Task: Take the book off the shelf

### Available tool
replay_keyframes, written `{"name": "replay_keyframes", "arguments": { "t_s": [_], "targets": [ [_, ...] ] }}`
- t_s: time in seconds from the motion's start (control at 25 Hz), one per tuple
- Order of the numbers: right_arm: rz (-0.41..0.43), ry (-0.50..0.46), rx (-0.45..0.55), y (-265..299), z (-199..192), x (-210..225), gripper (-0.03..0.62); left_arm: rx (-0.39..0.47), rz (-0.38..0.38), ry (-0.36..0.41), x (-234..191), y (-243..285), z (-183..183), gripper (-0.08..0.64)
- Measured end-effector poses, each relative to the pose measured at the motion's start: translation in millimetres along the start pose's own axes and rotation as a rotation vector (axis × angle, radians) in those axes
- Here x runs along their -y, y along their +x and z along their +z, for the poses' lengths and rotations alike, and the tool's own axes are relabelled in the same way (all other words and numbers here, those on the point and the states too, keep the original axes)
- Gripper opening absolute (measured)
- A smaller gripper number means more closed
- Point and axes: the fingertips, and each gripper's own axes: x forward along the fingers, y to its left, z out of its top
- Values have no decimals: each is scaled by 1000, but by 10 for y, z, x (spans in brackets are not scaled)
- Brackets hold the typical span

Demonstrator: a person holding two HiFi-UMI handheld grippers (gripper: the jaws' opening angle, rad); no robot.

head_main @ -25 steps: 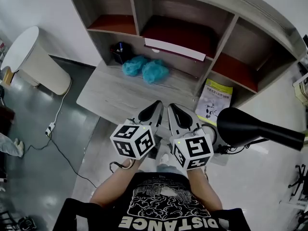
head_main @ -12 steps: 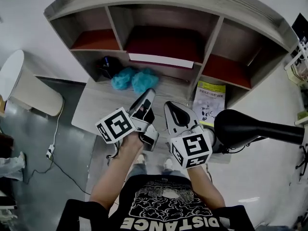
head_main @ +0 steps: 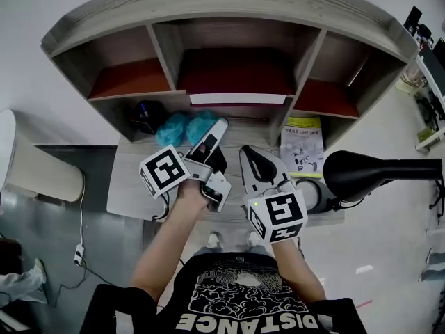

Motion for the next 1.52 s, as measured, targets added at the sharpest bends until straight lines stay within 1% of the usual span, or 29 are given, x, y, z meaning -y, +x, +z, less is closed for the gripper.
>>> {"name": "replay_keyframes", "arguments": {
  "t_s": [0.12, 0.24, 0.32, 0.44, 0.56, 0.84, 0.96, 1.04, 1.08, 1.12, 1.16, 1.36, 1.52],
  "targets": [
    [-36, 2, 0, 48, -5, -48, 18, -11, -53, -89, 33, 38, 124, 215],
    [-61, 4, -2, 78, -4, -100, 18, -17, -85, -134, 60, 52, 217, 256],
    [-77, 4, -1, 85, -2, -129, 18, -17, -93, -164, 64, 56, 269, 285],
    [-99, 4, 1, 90, -5, -178, 18, -1, -92, -234, 23, 73, 379, 321],
    [-121, 8, -7, 96, -24, -206, 18, -5, -83, -272, -27, 147, 489, 334],
    [-172, 16, -19, 32, -74, -248, 18, -39, -49, -334, -136, 281, 614, 334],
    [-186, 26, -24, 17, -103, -215, 18, -56, -56, -366, -143, 362, 627, 333],
    [-200, 27, -27, -5, -121, -207, 18, -63, -57, -366, -124, 390, 632, 333],
    [-205, 27, -28, -21, -137, -225, 18, -67, -56, -363, -120, 378, 629, 320],
    [-209, 27, -29, -35, -155, -252, 18, -71, -57, -363, -117, 359, 623, 244],
    [-211, 27, -31, -46, -174, -281, 18, -76, -61, -363, -113, 339, 616, 235],
    [-223, 34, -50, -37, -229, -353, 18, -85, -97, -341, -86, 290, 618, 229],
    [-229, 25, -38, -10, -152, -335, 18, -72, -125, -322, -80, 264, 614, 225]
  ]
}}
